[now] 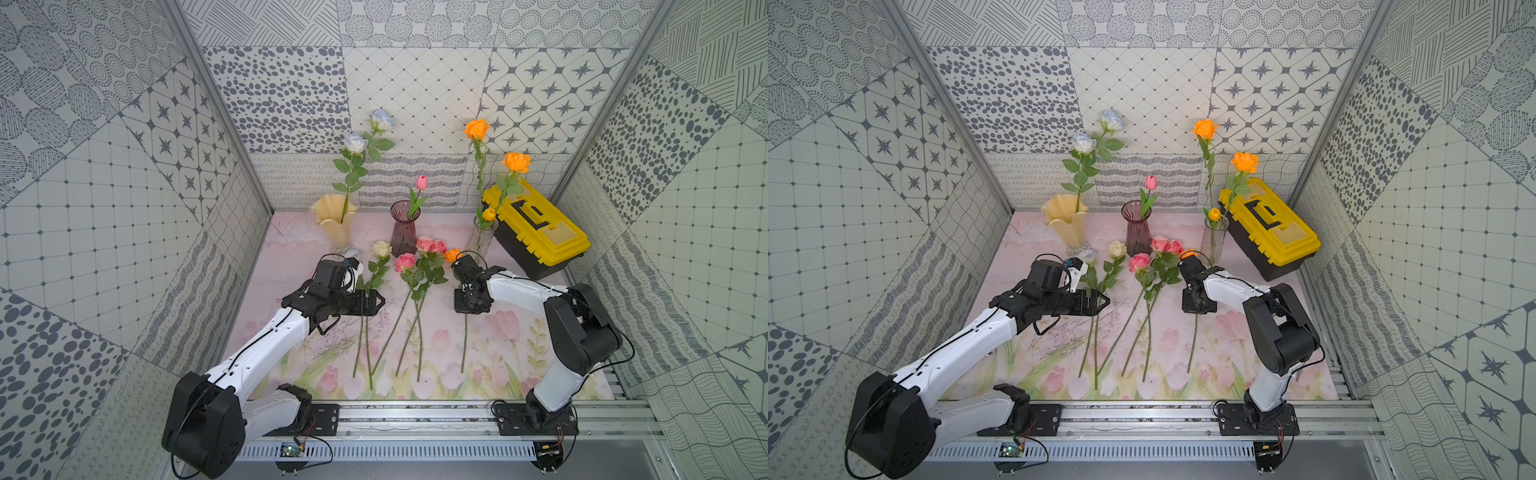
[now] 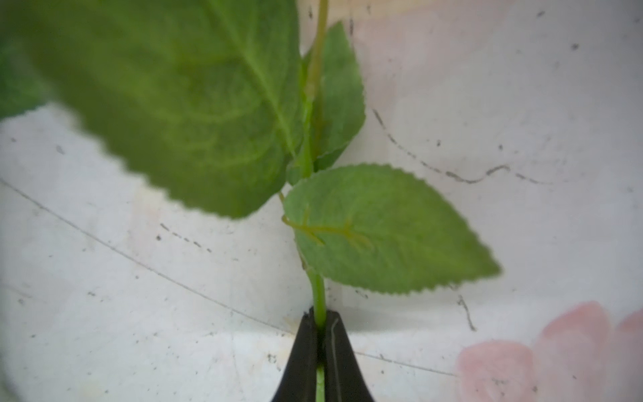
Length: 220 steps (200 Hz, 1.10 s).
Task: Arrange the flowers in different vases according to their variety
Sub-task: Pick up the flower at the center of the board, then insert the flower into the vase.
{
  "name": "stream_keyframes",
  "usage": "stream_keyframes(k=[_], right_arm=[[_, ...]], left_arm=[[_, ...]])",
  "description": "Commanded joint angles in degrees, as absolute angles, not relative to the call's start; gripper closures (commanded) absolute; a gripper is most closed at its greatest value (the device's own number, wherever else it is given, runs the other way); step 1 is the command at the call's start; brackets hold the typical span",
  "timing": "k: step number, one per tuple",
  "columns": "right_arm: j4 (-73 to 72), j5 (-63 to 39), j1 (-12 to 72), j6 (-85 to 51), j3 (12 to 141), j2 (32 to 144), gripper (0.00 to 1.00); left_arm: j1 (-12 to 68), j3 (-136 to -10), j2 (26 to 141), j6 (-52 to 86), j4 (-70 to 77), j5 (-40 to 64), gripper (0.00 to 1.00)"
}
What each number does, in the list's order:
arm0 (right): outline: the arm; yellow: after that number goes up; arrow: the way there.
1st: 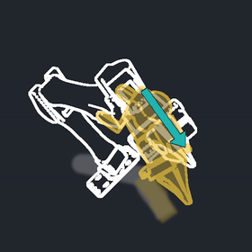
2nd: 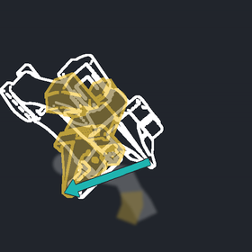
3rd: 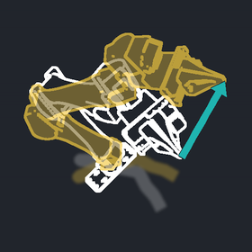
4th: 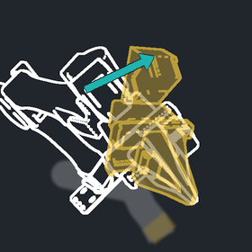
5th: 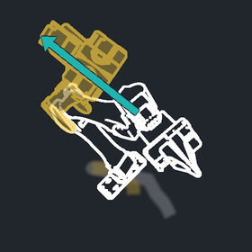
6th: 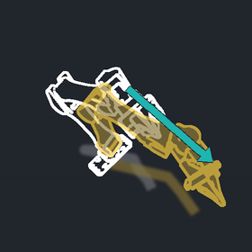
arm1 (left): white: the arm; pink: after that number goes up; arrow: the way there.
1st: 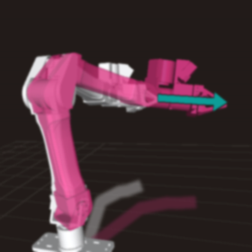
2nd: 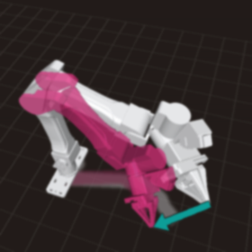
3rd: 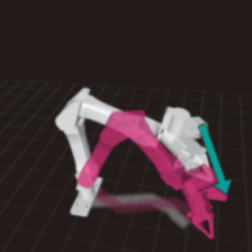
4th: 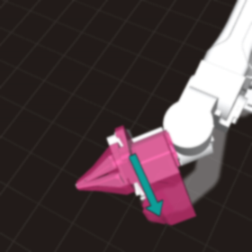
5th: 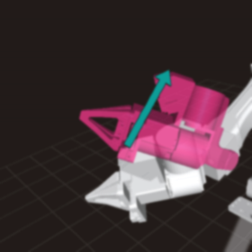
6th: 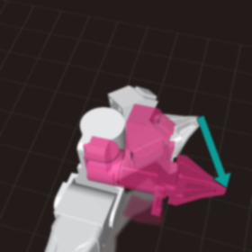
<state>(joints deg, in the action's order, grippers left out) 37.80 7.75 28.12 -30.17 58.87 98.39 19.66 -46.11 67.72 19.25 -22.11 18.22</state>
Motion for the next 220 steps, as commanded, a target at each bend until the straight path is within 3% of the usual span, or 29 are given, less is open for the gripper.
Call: stream_keyframes(k=[1,128,220], right_arm=[[38.34,10.72,30.07,-31.0,59.14,92.79,1.0],[38.81,26.34,33.76,-20.33,73.68,68.69,1.0],[18.78,39.74,24.73,0.01,83.42,70.34,1.0]], left_arm=[[19.68,-47.12,67.64,18.29,-22.54,19.06,0.01],[19.66,-47.04,67.82,18.54,-22.53,18.93,0.01],[19.64,-46.96,67.61,18.46,-22.5,18.38,0.01]])
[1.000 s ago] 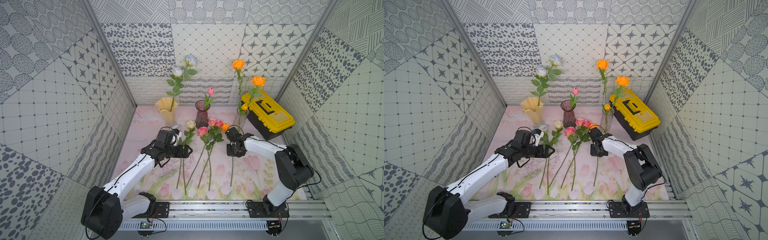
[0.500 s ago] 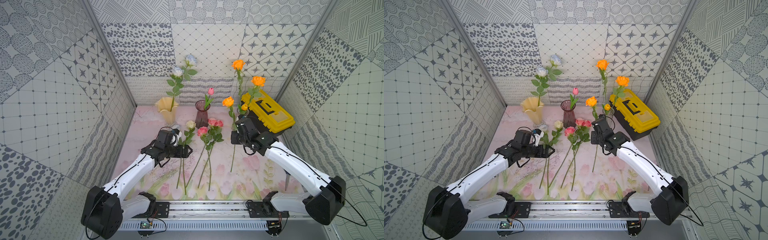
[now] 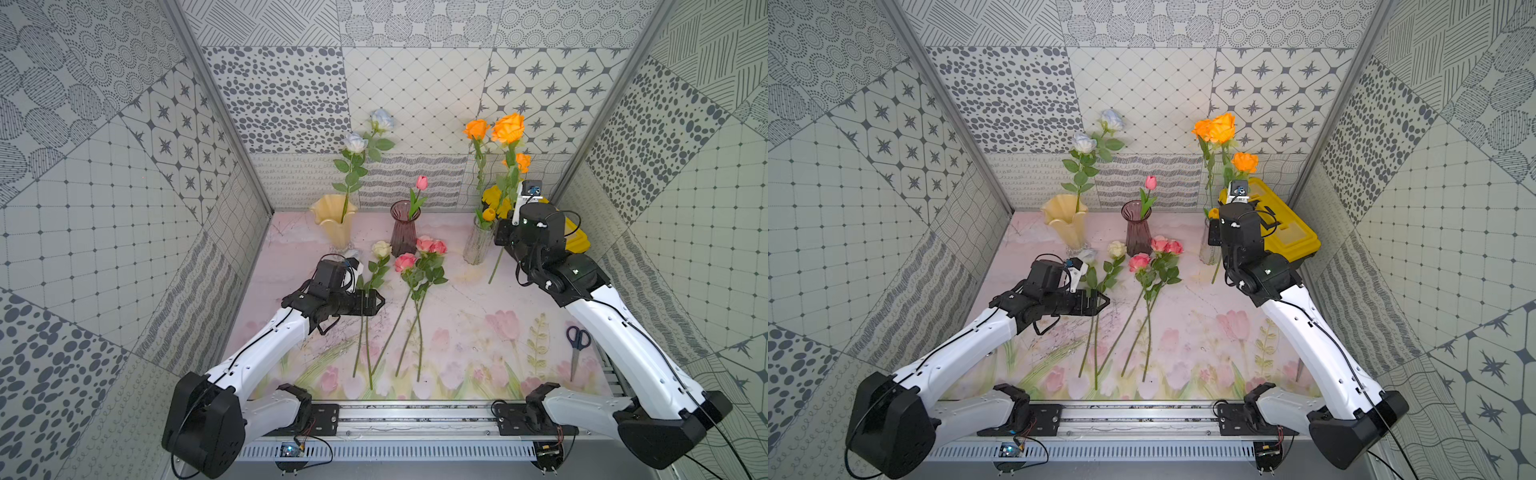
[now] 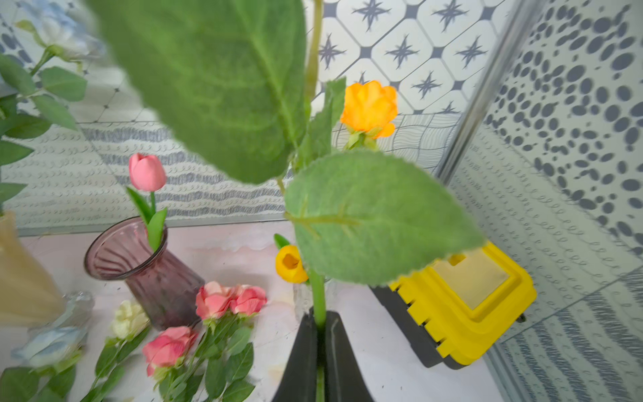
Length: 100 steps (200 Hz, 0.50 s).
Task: Arrange the flowers in different vases according to their variety
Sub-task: Insert the flower into the vase.
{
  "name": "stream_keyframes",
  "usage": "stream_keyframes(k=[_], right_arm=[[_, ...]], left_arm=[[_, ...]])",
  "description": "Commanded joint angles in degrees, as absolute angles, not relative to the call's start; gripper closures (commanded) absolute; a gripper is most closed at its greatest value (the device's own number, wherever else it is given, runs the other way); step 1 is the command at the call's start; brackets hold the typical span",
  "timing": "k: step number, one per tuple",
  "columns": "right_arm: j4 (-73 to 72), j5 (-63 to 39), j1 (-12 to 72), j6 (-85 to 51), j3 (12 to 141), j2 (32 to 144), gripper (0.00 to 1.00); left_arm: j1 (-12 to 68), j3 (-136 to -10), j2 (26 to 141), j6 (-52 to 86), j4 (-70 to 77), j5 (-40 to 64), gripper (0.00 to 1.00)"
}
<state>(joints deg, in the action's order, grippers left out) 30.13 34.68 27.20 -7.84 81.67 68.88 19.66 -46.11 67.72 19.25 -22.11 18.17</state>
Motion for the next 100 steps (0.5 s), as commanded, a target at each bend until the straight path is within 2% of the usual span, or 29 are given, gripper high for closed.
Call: stream_keyframes(k=[1,48,100], right_arm=[[18.44,39.82,24.63,0.14,83.41,70.37,1.0],[-0.5,42.67,21.39,6.96,80.95,74.2,1.0],[-10.18,44.65,20.13,7.92,83.72,83.04,1.0]], left_arm=[[19.67,-46.99,67.64,18.46,-22.5,18.38,0.01],[19.62,-47.06,67.76,18.39,-22.55,18.28,0.01],[19.68,-47.03,67.89,18.2,-22.74,17.93,0.01]])
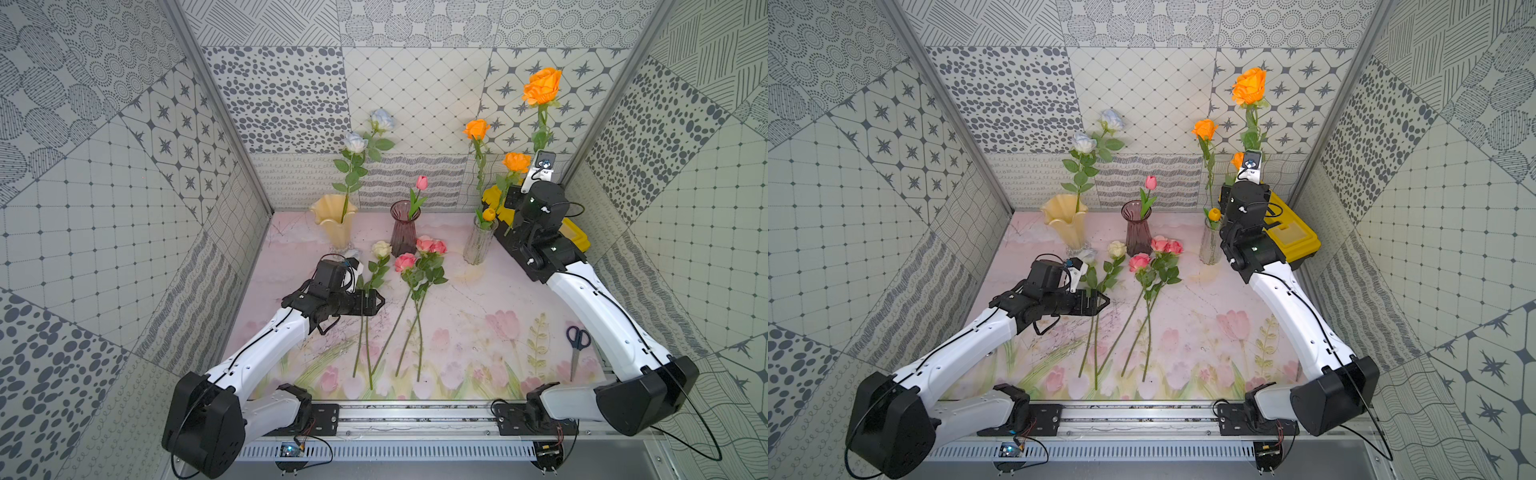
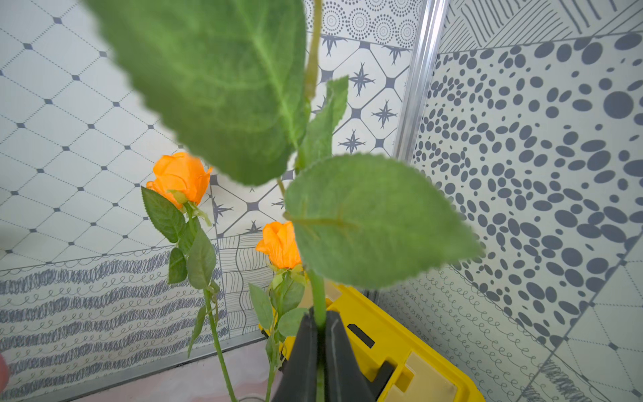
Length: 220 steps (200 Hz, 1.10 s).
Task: Arrange the flowers in different vases according to their variety
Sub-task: Insert the flower into the vase.
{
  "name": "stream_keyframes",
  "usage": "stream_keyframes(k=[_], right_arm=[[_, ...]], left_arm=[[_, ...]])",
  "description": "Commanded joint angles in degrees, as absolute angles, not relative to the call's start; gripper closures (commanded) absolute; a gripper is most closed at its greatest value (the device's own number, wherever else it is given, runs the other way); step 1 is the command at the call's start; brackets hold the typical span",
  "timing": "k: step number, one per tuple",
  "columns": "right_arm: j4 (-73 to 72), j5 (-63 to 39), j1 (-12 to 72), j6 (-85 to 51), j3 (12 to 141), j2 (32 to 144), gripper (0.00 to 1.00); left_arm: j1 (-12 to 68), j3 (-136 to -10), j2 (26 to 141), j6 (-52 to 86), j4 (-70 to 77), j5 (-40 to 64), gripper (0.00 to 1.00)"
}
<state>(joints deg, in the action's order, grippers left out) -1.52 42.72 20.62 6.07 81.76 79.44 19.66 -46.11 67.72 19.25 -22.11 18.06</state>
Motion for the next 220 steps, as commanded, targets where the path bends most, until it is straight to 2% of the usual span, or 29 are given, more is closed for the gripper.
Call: stream_keyframes(k=[1,83,183,191,206,220], right_arm=[[-10.28,44.65,20.13,7.96,83.78,83.18,1.0],[-17.58,44.92,19.15,9.43,88.24,94.2,1.0],[-15.53,43.27,19.06,4.79,82.87,96.93,1.0],[-14.77,43.12,19.07,4.08,82.13,96.54,0.88],[-13.86,42.79,19.18,3.15,80.68,95.32,0.58],[-12.65,42.19,19.42,2.45,79.54,93.88,0.43]], left_arm=[[19.68,-47.02,67.87,18.2,-22.75,17.93,0.01],[19.67,-47.06,67.85,18.02,-22.86,17.57,0.01],[19.68,-47.14,68.01,17.93,-22.86,17.4,0.01],[19.62,-47.12,67.95,17.93,-22.95,17.49,0.01],[19.66,-47.13,67.95,17.99,-22.95,17.54,0.01],[19.67,-47.17,67.96,18.02,-22.94,17.5,0.01]])
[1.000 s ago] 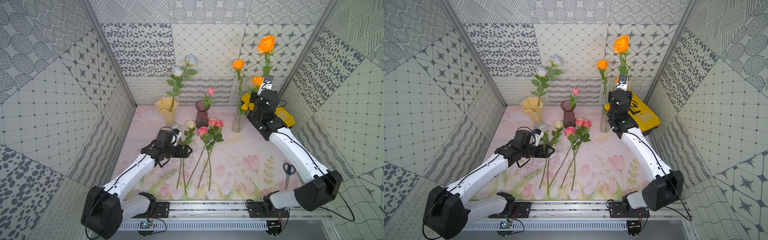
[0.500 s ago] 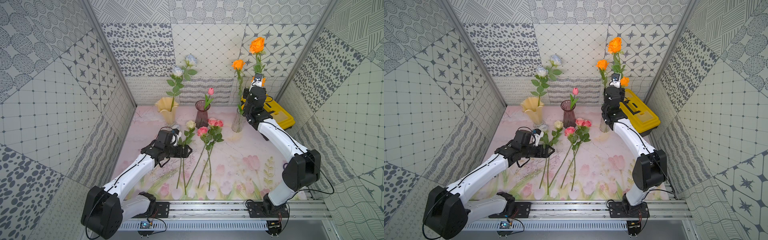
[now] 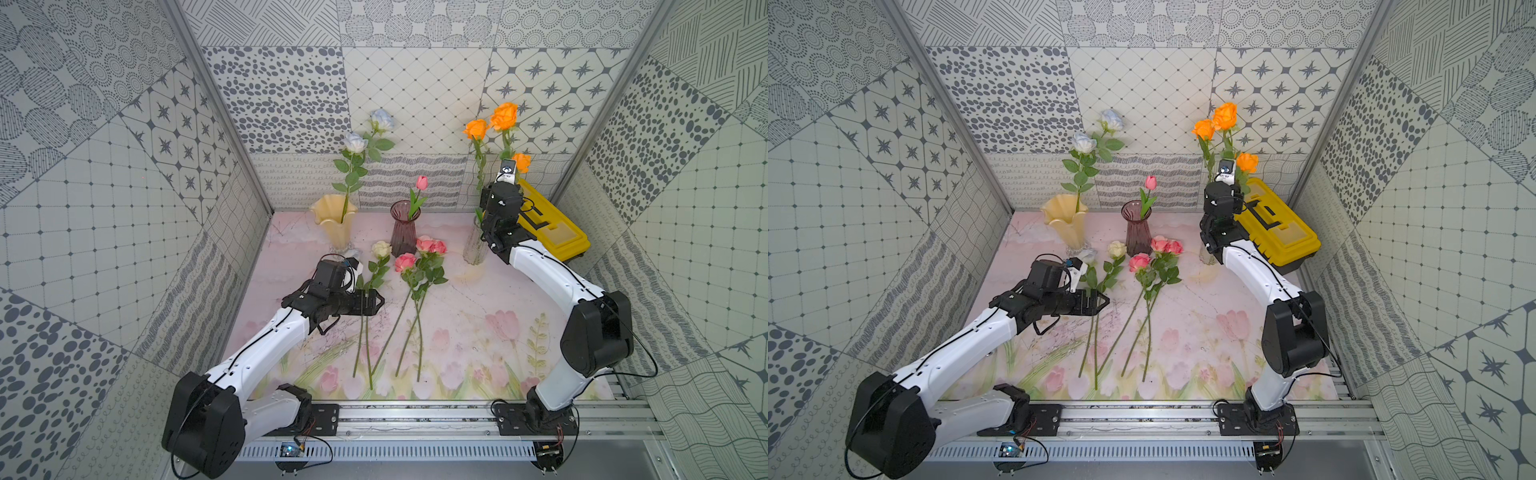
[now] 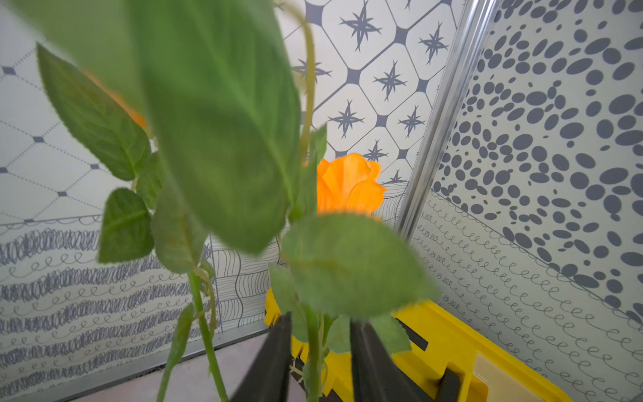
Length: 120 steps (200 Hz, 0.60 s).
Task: Arrange the flowers in different vases according to their variety
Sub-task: Insert the flower into the vase.
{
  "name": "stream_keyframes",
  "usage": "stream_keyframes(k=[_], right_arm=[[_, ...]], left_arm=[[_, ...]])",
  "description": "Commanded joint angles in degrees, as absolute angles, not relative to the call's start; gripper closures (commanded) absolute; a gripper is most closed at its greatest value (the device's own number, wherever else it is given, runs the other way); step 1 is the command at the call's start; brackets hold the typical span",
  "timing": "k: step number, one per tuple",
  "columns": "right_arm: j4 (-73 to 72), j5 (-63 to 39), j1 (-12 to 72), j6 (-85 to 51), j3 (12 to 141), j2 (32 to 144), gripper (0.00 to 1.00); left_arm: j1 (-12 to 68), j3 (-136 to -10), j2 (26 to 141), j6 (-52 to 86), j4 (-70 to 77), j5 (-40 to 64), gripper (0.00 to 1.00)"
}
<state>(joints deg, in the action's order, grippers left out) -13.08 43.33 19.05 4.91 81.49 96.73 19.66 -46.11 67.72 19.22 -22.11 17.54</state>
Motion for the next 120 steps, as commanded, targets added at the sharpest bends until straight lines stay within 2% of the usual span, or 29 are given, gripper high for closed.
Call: stream_keyframes(k=[1,25,81,120], right_arm=[[-12.57,42.19,19.42,2.37,79.5,93.79,0.42],[-9.84,41.64,19.88,1.33,77.88,90.6,0.32],[-1.32,38.79,20.65,-3.86,73.43,81.93,0.27],[7.39,34.29,21.32,-9.61,70.8,74.44,0.27]], left_arm=[[19.68,-47.14,67.95,18.02,-22.98,17.54,0.01],[19.69,-47.17,67.95,18.1,-22.95,17.6,0.01],[19.69,-47.13,67.76,18.36,-23.6,17.09,0.01],[19.95,-47.68,68.53,18.46,-27.17,12.28,0.02]])
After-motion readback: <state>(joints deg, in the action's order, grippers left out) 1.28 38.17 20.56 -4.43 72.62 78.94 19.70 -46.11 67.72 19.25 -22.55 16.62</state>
